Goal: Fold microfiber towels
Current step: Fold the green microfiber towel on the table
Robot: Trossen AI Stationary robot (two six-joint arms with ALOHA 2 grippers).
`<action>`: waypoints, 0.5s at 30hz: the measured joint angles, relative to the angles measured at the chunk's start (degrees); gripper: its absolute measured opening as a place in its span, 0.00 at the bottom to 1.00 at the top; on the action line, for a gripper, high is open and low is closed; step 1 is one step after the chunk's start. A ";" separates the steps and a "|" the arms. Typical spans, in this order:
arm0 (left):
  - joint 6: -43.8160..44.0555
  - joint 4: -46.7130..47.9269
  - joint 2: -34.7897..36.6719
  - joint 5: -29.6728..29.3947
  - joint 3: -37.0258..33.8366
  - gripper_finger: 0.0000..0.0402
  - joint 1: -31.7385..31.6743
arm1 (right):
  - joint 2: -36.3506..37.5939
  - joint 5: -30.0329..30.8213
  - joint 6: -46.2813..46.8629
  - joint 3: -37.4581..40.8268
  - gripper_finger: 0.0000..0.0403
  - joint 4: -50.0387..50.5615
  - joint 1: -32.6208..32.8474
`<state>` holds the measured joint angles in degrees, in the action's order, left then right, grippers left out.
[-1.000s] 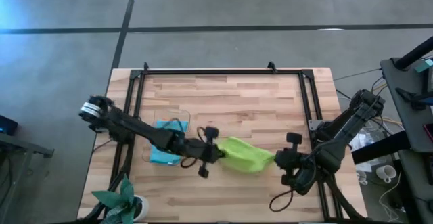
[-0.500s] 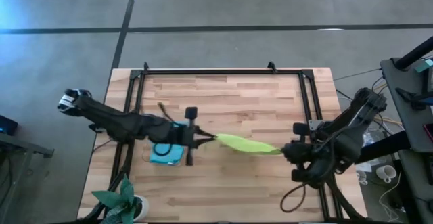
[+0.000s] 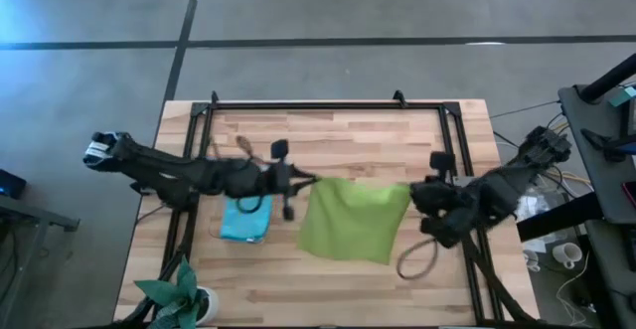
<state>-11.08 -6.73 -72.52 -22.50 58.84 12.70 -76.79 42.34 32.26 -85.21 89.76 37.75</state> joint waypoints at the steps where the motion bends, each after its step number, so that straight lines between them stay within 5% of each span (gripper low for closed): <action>1: 0.30 -1.25 -0.98 0.84 -0.72 0.00 -2.03 | 0.14 0.85 -0.16 1.95 0.02 -0.27 -1.63; 8: -1.96 -7.42 -8.33 11.89 -0.33 0.00 -14.89 | 0.96 10.64 -9.84 13.66 0.02 0.34 -15.33; 15: -9.51 -7.83 -8.19 14.88 4.46 0.00 -20.15 | 7.13 14.07 -21.18 10.56 0.02 -1.16 -26.52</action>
<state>-20.59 -14.57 -80.71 -7.62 63.30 -7.44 -69.66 56.41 11.08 -74.66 88.60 11.23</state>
